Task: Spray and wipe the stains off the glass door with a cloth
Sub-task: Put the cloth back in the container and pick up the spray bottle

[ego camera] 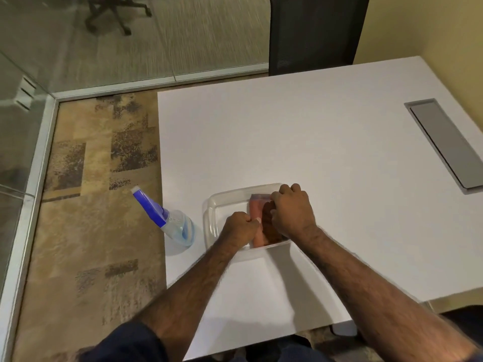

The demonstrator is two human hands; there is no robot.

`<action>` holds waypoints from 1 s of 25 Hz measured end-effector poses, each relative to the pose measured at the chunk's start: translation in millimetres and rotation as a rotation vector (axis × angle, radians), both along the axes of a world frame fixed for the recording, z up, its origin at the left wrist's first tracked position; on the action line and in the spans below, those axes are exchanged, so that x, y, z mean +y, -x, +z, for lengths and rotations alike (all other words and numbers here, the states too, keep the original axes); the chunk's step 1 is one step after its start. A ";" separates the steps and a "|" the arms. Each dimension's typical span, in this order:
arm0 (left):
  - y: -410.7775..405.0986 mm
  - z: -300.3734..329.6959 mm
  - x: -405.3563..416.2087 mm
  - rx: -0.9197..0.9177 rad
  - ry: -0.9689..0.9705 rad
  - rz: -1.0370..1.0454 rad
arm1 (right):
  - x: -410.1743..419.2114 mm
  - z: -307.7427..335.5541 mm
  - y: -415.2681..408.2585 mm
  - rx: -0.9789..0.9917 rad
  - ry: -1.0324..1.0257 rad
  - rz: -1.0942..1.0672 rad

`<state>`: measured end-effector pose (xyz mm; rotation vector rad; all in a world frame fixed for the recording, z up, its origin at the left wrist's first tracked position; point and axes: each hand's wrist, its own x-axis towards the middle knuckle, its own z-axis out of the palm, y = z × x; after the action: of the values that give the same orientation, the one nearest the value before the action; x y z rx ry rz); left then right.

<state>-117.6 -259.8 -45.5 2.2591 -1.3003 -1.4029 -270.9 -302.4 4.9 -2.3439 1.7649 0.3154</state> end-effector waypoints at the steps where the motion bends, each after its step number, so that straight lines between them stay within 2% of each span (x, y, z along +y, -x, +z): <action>1: -1.4 2.5 1.7 0.012 0.002 0.008 | 1.4 -0.7 -0.4 -0.032 0.010 -0.007; 5: -7.3 21.8 22.7 0.016 0.092 0.043 | 11.5 8.8 -8.8 -0.248 0.021 -0.064; 8: -21.5 45.9 53.7 0.123 0.312 0.167 | 24.7 18.9 -26.3 -0.495 0.030 -0.103; 11: -45.5 72.1 96.5 0.231 0.546 0.255 | 39.3 29.6 -50.8 -0.644 -0.009 -0.087; 13: -65.8 83.2 124.8 0.160 0.694 0.277 | 49.6 35.6 -71.6 -0.715 -0.046 -0.050; 17: -110.5 92.6 154.0 -0.128 0.967 0.362 | 64.2 42.5 -115.7 -0.803 -0.176 0.036; 19: -128.6 94.0 147.8 -0.170 0.944 0.467 | 67.9 43.3 -134.7 -0.824 -0.230 0.077; 21: -142.1 94.2 132.4 -0.156 0.825 0.516 | 70.1 42.6 -149.8 -0.855 -0.260 0.107; 23: -152.0 90.1 117.2 -0.147 0.747 0.447 | 71.6 40.0 -162.8 -0.897 -0.268 0.115; 25: -158.3 89.6 104.3 -0.171 0.781 0.347 | 73.1 38.6 -173.6 -0.913 -0.280 0.071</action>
<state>40.7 -155.5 44.1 1.9294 -1.1438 -0.4637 -97.3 -229.3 43.5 -1.8700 1.1018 -0.4191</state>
